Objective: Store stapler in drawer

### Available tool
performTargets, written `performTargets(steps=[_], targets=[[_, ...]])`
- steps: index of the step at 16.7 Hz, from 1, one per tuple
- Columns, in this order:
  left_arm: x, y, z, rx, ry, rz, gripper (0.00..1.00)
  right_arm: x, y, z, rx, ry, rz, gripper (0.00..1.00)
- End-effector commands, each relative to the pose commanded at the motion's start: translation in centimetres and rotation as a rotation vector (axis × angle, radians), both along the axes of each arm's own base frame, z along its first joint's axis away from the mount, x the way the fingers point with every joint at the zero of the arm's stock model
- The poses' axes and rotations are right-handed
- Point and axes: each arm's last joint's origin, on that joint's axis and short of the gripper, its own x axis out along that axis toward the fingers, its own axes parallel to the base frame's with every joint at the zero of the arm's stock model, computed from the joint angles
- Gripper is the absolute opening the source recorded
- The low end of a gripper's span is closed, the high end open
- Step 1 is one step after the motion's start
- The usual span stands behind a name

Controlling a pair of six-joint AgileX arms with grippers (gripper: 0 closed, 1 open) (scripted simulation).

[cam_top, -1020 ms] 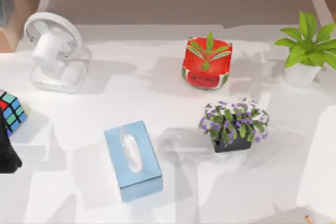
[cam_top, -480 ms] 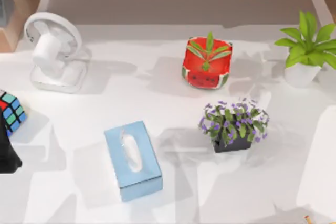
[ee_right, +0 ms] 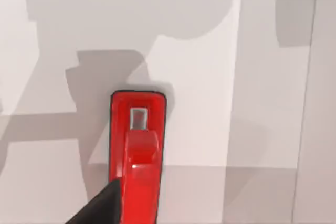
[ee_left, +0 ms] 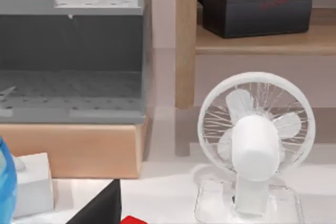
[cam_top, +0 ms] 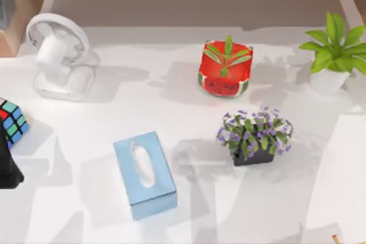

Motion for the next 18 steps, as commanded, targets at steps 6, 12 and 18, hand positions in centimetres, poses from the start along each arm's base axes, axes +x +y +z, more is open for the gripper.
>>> performTargets(steps=[6,12,18], targets=[[0.0,0.0,0.0,0.0,0.0,0.0,1.0,-3.2,-9.9,5.9,-0.395,-0.406,-0.026,1.0],[0.0,0.0,0.0,0.0,0.0,0.0,1.0,-8.2,-18.7,5.1,-0.86,-0.614,0.007,1.0],[0.0,0.0,0.0,0.0,0.0,0.0,1.0,-14.4,-20.3,-1.7,-1.181,-0.651,0.186,1.0]])
